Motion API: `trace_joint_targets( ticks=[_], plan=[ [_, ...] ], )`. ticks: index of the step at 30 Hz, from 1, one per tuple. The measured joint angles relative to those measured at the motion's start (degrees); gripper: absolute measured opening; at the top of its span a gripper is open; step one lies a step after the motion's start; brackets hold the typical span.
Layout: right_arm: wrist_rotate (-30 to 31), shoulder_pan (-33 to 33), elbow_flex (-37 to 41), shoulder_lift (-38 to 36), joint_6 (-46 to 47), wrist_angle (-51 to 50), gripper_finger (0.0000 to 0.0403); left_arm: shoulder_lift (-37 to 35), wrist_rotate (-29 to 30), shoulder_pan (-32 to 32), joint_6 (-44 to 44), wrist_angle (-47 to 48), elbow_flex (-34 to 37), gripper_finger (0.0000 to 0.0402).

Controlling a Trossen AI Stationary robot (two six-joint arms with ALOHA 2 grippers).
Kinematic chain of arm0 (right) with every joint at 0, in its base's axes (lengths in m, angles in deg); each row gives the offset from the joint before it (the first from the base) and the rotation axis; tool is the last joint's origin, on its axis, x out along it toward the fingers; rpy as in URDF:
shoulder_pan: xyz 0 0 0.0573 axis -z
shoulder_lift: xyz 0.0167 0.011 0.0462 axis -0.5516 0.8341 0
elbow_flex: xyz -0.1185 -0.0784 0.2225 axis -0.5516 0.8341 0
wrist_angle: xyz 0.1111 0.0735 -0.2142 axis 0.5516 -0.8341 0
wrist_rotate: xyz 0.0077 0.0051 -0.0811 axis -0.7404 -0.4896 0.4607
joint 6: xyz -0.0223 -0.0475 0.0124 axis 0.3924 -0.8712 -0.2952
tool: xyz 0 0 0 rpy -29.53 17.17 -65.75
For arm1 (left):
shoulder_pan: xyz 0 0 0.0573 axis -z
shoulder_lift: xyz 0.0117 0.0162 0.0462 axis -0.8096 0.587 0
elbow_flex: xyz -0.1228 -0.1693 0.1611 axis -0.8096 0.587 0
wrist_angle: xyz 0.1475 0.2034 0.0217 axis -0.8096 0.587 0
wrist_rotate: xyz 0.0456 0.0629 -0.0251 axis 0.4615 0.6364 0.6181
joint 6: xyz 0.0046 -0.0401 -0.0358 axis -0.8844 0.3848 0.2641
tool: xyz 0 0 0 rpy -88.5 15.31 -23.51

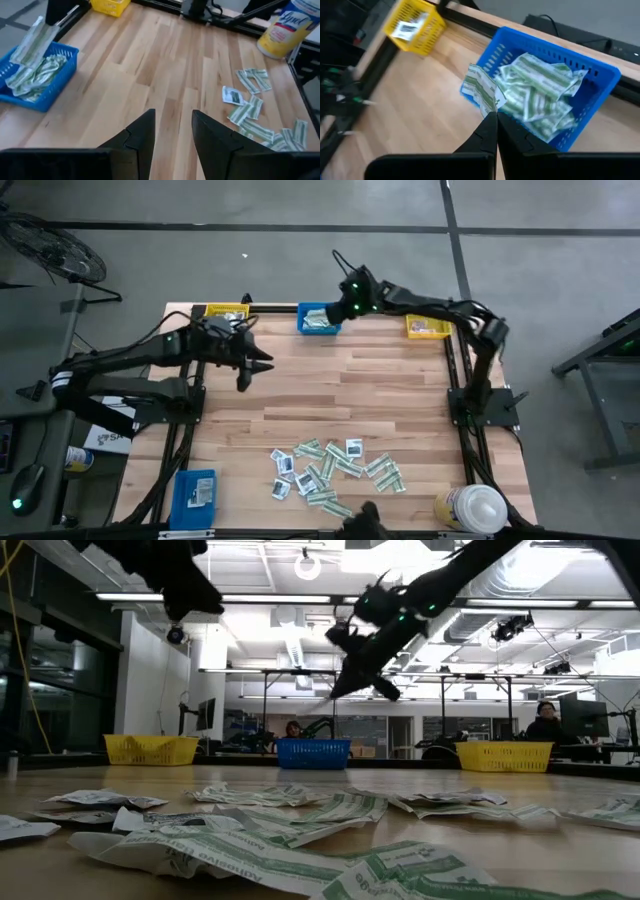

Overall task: Pick & Place First Aid Supplies
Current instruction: Put the green bandage pack into the top blue bin

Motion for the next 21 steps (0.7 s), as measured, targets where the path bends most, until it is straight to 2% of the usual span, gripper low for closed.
trace_joint_targets(
  ticks=[8, 21],
  plan=[
    [-1.0, 1.9, -9.7, 9.5, 0.4, -4.6, 0.0, -7.3, -3.4, -0.5, 4.9, -9.1, 10.0, 0.0128],
    [-0.8, 3.6, -9.9, 13.1, 2.1, -6.8, 0.0, -13.2, -4.2, -0.5, 12.9, -25.3, 20.7, 0.0128]
  ],
)
